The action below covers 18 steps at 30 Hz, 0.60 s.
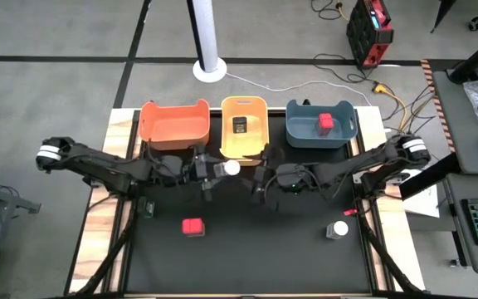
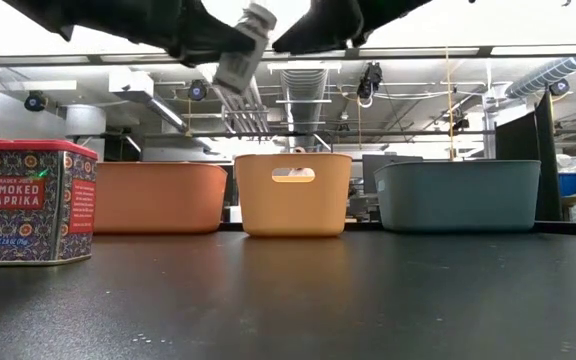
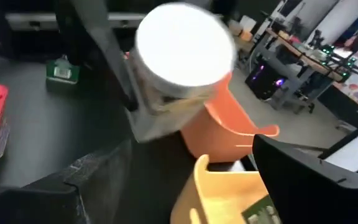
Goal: Sort spices by type
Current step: Put the left white spice bottle into the orange bin
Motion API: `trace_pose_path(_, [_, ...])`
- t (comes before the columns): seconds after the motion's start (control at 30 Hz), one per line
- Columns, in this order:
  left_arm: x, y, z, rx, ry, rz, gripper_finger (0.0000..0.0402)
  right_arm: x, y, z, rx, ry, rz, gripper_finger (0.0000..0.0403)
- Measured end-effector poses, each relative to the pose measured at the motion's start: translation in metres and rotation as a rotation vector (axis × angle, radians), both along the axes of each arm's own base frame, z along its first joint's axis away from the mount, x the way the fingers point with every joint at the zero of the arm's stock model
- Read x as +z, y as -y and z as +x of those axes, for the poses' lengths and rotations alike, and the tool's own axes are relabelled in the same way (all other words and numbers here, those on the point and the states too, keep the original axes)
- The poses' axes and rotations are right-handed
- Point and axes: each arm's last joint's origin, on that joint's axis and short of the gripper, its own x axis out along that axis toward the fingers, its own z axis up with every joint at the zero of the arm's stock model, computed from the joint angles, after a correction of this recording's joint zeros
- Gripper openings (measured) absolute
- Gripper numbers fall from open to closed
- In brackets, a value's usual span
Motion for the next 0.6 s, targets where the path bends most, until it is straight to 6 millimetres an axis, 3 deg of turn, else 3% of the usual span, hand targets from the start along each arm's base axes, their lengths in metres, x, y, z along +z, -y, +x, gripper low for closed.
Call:
trace_pose_path(0.17, [0.007,-0.001,-0.015,-0.006,0.014,0.010,0.0186,0.026,0.008,-0.011,0.003,0.095,0.001,0.0313])
trace_pose_path(0.37, [0.006,-0.001,-0.026,-0.050,0.090,0.010,0.0187,0.045,0.014,-0.015,0.212,0.211,0.099,0.0303])
trace_pose_path(0.6, [-0.008,0.003,-0.028,-0.162,0.216,-0.007,0.0188,0.053,0.012,0.007,0.269,0.188,0.170,0.0299])
